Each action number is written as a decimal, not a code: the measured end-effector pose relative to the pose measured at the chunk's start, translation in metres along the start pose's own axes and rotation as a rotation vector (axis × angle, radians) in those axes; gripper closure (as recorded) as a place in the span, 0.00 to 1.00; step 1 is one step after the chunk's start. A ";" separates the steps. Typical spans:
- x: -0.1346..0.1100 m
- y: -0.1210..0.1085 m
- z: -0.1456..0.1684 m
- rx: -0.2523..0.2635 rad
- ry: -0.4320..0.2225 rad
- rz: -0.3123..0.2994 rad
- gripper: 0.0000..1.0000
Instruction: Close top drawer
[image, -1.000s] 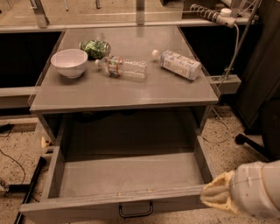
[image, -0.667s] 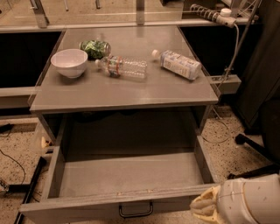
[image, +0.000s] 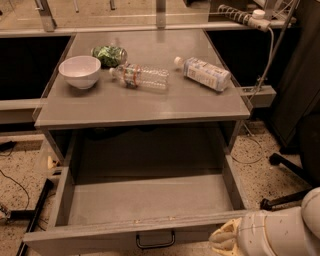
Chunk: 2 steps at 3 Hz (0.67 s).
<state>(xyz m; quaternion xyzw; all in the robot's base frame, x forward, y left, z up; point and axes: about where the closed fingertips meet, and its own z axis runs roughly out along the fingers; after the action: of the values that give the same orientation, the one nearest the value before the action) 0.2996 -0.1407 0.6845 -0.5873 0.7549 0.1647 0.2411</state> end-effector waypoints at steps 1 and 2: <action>0.000 0.000 0.000 0.000 0.000 0.000 0.58; 0.000 0.000 0.000 0.000 0.000 0.000 0.34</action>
Offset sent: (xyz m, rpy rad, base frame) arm 0.0000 0.0000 0.0000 0.0000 0.0000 0.0000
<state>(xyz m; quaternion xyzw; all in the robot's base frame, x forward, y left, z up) 0.2996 -0.1407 0.6845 -0.5873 0.7549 0.1647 0.2411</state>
